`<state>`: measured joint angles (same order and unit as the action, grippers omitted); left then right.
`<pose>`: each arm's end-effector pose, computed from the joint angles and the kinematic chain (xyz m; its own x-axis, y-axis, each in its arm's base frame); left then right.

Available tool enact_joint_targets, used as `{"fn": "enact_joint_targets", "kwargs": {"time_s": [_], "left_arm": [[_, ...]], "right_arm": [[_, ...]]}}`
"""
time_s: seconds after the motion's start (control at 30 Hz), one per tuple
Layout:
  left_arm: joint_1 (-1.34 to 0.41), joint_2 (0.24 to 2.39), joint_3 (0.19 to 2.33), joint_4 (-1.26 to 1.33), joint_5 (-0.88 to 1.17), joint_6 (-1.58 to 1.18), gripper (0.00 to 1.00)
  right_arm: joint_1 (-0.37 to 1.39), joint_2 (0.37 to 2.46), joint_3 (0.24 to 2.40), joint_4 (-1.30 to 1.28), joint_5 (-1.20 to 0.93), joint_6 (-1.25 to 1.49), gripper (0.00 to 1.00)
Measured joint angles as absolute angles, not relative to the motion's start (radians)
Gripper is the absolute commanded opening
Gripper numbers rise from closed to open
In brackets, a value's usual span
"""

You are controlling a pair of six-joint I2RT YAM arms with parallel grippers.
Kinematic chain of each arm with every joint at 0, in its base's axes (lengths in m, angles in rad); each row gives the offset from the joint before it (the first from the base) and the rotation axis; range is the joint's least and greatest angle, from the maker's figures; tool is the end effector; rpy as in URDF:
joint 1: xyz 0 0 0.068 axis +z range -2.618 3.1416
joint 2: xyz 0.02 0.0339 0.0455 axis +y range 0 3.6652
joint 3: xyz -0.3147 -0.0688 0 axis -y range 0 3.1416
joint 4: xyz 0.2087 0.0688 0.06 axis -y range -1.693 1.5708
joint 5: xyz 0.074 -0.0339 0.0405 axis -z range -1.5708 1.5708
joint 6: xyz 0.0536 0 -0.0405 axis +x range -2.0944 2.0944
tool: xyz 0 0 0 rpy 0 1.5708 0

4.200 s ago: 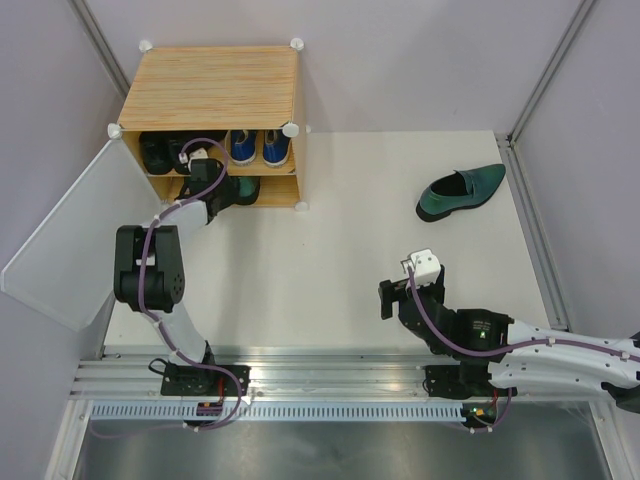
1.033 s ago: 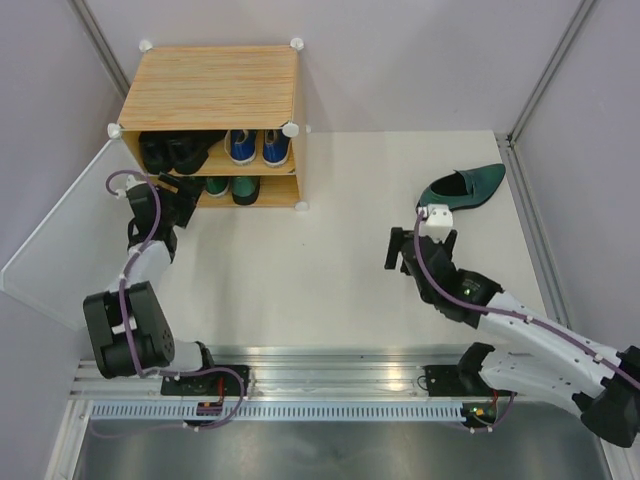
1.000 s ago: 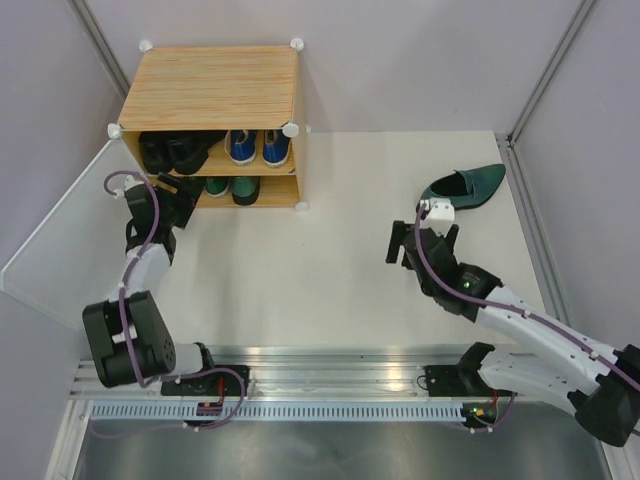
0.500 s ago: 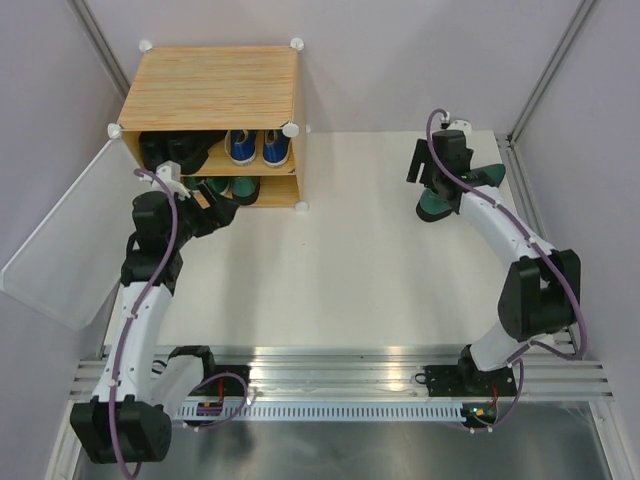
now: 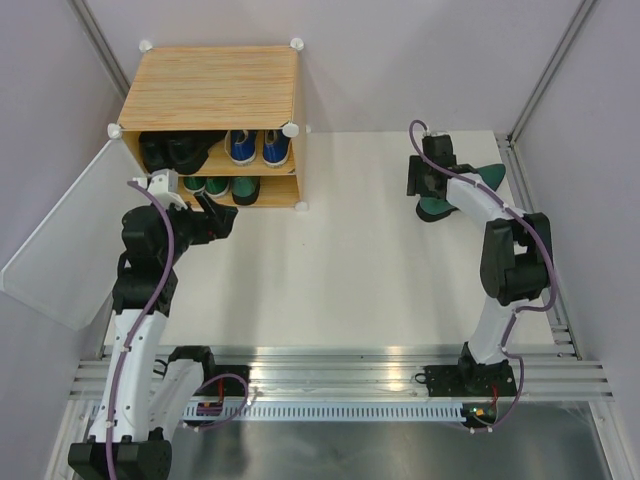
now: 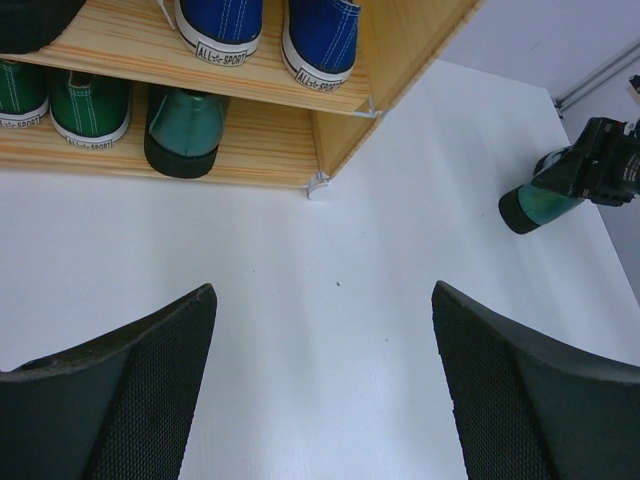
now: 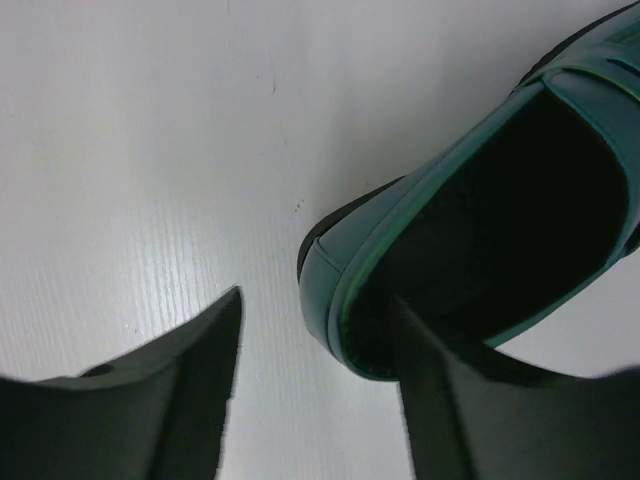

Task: Place and organize the shoes in the shoe cabinet
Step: Move the shoe to the center of the board.

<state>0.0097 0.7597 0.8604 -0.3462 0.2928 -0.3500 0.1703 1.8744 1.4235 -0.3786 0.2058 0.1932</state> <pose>0.1151 -0.0144 0.3805 -0.3211 -0.3314 -0.8872 0.1709 0.9011 -0.3985 0.4093 0.0593 0.2836 -0.7191 0.0670 -0.6916 0.1102 0.9937 -0.0183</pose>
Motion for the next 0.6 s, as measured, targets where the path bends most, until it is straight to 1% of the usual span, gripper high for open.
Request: {"fn": "enact_joint_targets", "kwargs": {"time_s": [0.1, 0.17, 0.2, 0.23, 0.3, 0.47, 0.57, 0.6], "left_arm": [[0.010, 0.759, 0.860, -0.350, 0.292, -0.349, 0.91], [0.010, 0.758, 0.860, -0.357, 0.292, -0.349, 0.91], [0.010, 0.758, 0.860, -0.360, 0.292, -0.349, 0.91], [0.010, 0.758, 0.860, -0.363, 0.291, -0.349, 0.91], [0.010, 0.757, 0.860, -0.367, 0.290, -0.349, 0.91], [0.010, 0.736, 0.861, -0.376, 0.263, -0.346, 0.91], [0.010, 0.720, 0.861, -0.389, 0.236, -0.342, 0.91], [0.010, 0.716, 0.862, -0.395, 0.228, -0.341, 0.91]], "right_arm": [[0.170, 1.883, 1.423, -0.374, 0.196, 0.177, 0.45], [0.163, 1.883, 1.423, -0.371, 0.186, 0.172, 0.31], [0.162, 1.883, 1.423, -0.371, 0.180, 0.169, 0.16], [0.162, 1.883, 1.423, -0.370, 0.170, 0.168, 0.10], [0.163, 1.879, 1.421, -0.367, 0.145, 0.174, 0.01], [0.213, 1.816, 1.374, -0.403, 0.078, 0.182, 0.01], [0.313, 1.756, 1.345, -0.435, 0.041, 0.182, 0.01], [0.376, 1.726, 1.330, -0.441, 0.027, 0.182, 0.01]]}}
